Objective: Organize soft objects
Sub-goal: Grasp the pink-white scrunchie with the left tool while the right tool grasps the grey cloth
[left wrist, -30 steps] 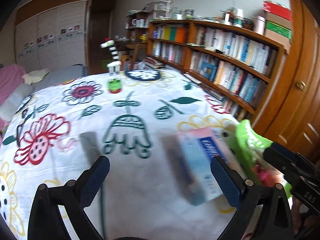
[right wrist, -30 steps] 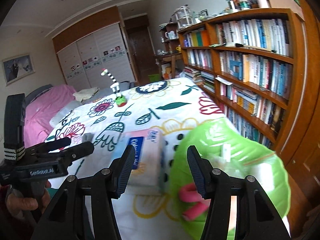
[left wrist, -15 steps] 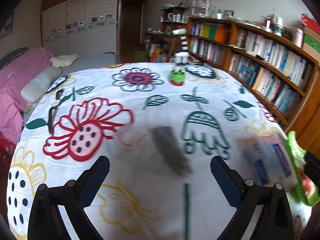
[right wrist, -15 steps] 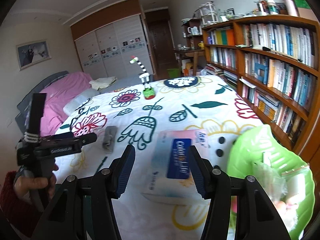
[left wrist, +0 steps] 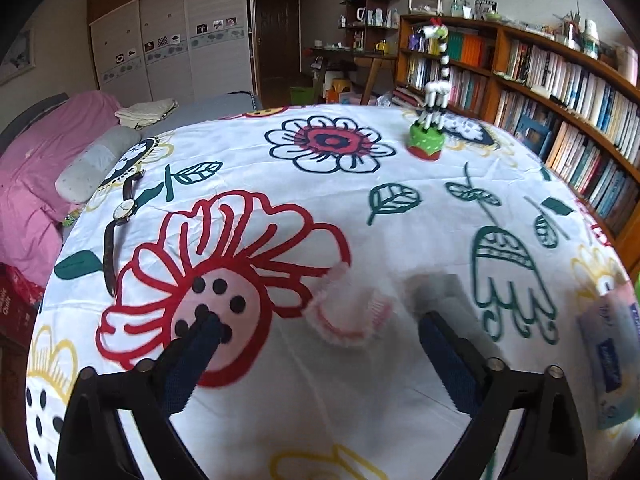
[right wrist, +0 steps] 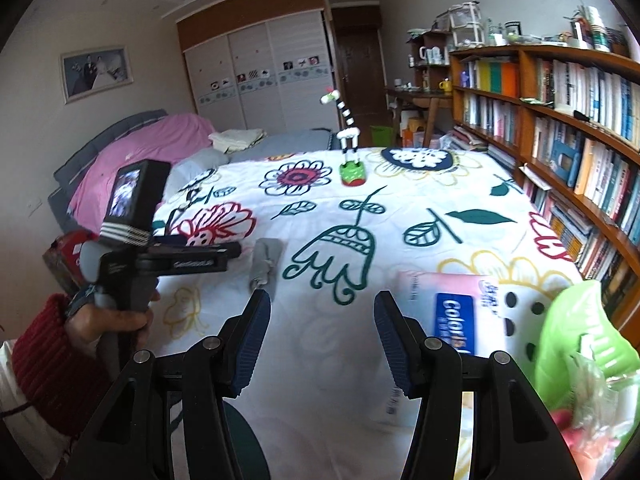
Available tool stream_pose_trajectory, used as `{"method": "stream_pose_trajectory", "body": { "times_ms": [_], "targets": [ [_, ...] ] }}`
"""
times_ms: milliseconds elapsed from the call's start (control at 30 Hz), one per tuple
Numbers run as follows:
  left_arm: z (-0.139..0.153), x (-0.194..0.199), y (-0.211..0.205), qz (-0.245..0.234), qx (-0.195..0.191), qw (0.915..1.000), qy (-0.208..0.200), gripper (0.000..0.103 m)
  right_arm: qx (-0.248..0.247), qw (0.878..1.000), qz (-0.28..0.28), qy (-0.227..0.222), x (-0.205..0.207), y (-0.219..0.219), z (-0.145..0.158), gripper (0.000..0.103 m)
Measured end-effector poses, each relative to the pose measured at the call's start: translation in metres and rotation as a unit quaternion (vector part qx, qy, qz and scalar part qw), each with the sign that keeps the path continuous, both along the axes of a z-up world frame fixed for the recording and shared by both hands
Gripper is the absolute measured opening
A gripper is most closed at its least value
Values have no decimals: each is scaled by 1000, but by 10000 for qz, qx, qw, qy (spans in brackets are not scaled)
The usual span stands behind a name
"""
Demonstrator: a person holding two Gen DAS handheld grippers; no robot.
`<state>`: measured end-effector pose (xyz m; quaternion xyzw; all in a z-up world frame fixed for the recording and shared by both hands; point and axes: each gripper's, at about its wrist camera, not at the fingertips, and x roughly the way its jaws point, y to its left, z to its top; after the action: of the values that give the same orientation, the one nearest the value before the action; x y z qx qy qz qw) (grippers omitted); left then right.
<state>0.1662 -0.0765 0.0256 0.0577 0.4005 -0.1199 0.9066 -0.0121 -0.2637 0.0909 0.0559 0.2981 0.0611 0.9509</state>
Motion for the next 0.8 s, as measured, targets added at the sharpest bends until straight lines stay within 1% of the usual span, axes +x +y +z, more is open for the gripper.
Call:
{"method": "stream_pose_trajectory", "body": {
  "times_ms": [67, 133, 167, 200, 233, 267, 300, 367, 467, 567, 667, 700, 800],
  "targets": [
    [-5, 6, 0, -37, -30, 9999, 98, 84, -6, 9999, 80, 71, 6, 6, -3, 55],
    [-9, 9, -1, -84, -72, 9998, 181, 77, -6, 9997, 170, 151, 11, 12, -7, 55],
    [-11, 10, -1, -110, -84, 9997, 184, 76, -30, 9996, 211, 170, 12, 16, -8, 55],
    [-11, 9, -2, -132, -72, 9998, 128, 75, -64, 9995, 248, 186, 15, 19, -10, 55],
    [-11, 9, -3, -167, -78, 9998, 107, 70, -89, 9994, 280, 207, 17, 22, -11, 55],
    [-11, 8, -3, -211, -101, 9997, 91, 63, -97, 9992, 298, 231, 19, 24, -13, 55],
    [-10, 7, -3, -254, -134, 9996, 73, 58, -99, 9991, 324, 267, 22, 27, -15, 55],
    [-8, 5, -2, -314, -230, 9992, 57, 37, -82, 9987, 365, 350, 27, 31, -19, 55],
    [-7, 5, 3, -318, -400, 9987, 58, 23, -10, 9978, 440, 497, 36, 37, -24, 55],
    [-6, 3, 8, -286, -558, 9980, 38, 18, -40, 9969, 503, 598, 44, 44, -29, 55],
    [-3, 0, 13, -255, -681, 9974, -11, 17, -130, 9958, 537, 728, 52, 51, -36, 55],
    [-2, 0, 15, -249, -719, 9971, -13, 13, -127, 9955, 545, 767, 55, 52, -37, 55],
    [1, -2, 21, -191, -837, 9963, -51, 13, -75, 9943, 567, 897, 66, 55, -40, 55]
  ]
}}
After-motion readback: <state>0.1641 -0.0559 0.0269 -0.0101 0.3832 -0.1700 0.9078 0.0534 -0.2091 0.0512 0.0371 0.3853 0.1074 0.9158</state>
